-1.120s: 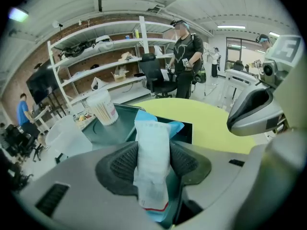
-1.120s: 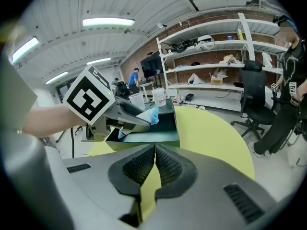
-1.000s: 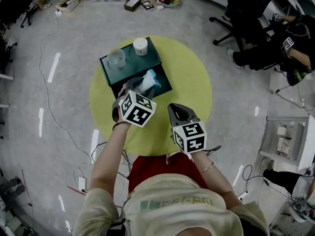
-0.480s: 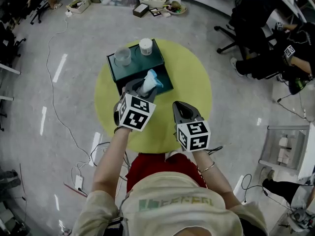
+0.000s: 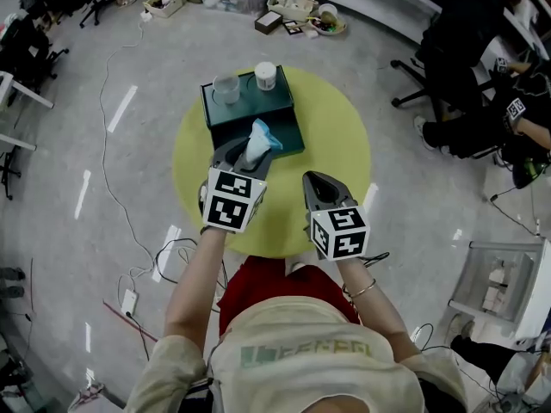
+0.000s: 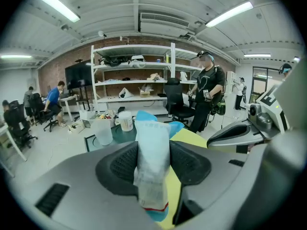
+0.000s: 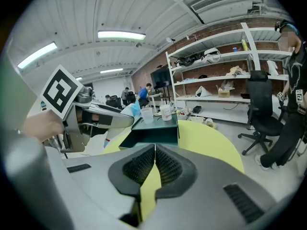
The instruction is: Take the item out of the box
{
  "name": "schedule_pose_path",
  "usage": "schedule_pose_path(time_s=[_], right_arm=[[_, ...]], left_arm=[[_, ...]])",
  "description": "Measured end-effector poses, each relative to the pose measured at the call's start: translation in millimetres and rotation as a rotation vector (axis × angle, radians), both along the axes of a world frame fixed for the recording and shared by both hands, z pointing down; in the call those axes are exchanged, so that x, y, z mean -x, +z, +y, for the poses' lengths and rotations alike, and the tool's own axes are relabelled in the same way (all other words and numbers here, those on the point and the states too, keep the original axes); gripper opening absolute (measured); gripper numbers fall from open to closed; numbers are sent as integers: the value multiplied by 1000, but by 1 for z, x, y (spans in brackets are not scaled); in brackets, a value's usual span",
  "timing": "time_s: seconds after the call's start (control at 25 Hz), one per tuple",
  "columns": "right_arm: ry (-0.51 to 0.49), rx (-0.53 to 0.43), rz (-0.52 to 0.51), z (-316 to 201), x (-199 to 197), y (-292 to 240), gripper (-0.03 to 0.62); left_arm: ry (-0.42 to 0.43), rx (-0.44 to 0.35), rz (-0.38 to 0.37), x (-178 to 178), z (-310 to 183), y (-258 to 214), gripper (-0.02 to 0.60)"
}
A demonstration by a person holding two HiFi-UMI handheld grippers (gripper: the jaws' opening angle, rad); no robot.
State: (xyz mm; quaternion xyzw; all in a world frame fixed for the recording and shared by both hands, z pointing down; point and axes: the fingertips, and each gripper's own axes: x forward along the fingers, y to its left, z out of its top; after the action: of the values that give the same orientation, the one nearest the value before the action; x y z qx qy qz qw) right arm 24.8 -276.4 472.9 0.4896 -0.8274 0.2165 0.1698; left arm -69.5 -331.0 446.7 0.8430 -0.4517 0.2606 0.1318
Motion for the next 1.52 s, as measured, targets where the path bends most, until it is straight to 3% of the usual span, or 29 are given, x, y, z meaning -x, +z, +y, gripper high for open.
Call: schedule_pose_path(time_s=[0.24, 0.88, 1.52], right_arm=[[-35, -8, -43, 11, -2, -10, 37], [-122, -80, -40, 62, -10, -34, 37], [-162, -138, -49, 115, -24, -56, 37]], left_arm=[[-94, -32, 43, 7, 27, -17, 207], [-289, -82, 135, 26, 103, -40, 207], [-391, -123, 185, 26, 181, -58, 207]])
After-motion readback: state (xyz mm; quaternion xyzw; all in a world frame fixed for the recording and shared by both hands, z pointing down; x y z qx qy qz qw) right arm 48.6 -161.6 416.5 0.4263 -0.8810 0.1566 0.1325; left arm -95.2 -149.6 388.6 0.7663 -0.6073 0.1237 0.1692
